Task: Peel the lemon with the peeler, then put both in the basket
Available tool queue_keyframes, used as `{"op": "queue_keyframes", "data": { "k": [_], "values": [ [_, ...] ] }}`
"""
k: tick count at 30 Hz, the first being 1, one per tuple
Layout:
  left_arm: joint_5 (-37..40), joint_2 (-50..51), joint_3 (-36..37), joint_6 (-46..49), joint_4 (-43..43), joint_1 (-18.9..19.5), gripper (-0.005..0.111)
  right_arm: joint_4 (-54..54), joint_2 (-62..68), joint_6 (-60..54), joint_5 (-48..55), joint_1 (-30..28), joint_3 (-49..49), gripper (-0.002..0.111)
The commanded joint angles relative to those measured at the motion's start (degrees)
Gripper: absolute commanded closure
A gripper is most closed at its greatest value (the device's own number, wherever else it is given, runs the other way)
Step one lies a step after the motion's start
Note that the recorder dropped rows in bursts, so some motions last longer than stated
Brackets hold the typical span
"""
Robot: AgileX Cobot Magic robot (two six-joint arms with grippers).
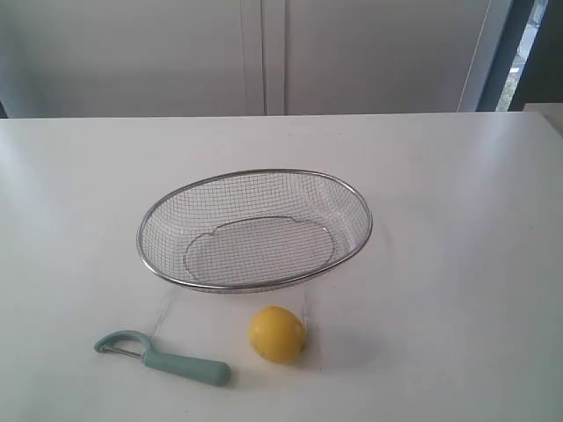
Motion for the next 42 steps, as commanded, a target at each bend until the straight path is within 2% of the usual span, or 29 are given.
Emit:
{"op": "queue_keyframes", "data": {
  "k": [1, 30, 42],
  "values": [
    [-0.05, -0.26, 0.15, 0.20, -0.27, -0.17, 0.107, -0.47, -0.36, -0.61, -0.45, -0.17, 0.30, 0.108],
    [-0.05, -0.26, 0.15, 0.20, -0.27, -0.17, 0.107, -0.47, -0.36, -0.61, -1.23, -0.17, 0.30, 0.108],
    [-0.05, -0.26, 0.15, 0.20, -0.27, -0.17, 0.107, -0.47, -0.36, -0.61, -8.70, -0.17, 0.30, 0.108]
  ]
}}
